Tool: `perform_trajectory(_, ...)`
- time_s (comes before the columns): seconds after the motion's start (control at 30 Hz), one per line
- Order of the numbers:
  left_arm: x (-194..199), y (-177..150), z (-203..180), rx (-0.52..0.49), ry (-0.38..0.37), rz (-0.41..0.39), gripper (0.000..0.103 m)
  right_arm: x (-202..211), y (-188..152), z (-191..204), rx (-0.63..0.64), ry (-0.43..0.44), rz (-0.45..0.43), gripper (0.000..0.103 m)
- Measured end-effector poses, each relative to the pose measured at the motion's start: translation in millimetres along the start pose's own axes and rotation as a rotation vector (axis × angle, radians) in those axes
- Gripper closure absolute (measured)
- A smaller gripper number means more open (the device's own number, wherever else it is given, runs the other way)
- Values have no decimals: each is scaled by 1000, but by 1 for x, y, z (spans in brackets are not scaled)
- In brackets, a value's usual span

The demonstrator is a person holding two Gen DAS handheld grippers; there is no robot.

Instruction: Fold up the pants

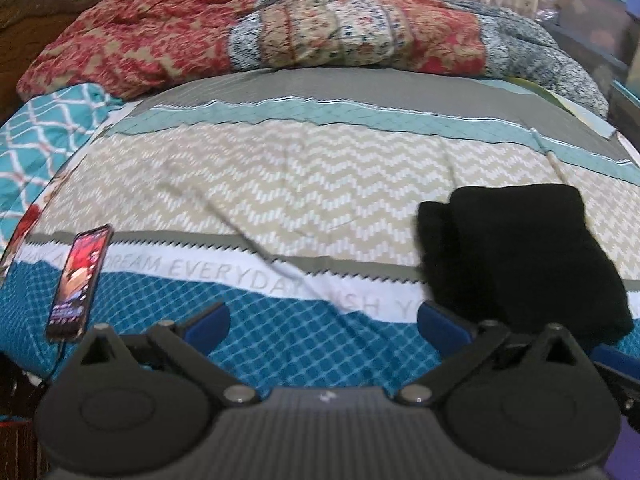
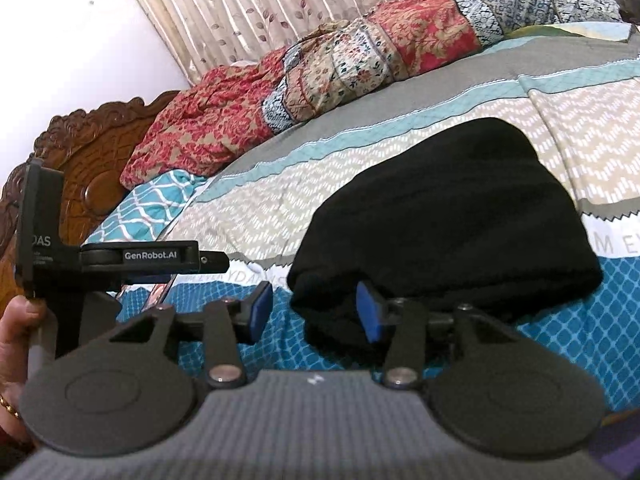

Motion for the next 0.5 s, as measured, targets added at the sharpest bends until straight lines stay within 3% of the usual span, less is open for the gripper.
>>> perform_trajectory(0.27,-9,-13,16,-3,58,36,0,-13,-7,7,32,-5,49,52)
perform_trajectory(0.5,-19,-16,18,13,45,85,0,-17,-10,5,38,-14,74,51)
Point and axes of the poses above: each gripper's, at about its wrist camera, not at the fingertips, and x roughly against the way its jaws point, z to its left, y to its top, the point moved 7 cm from there along -x, roughly the way its jaws point
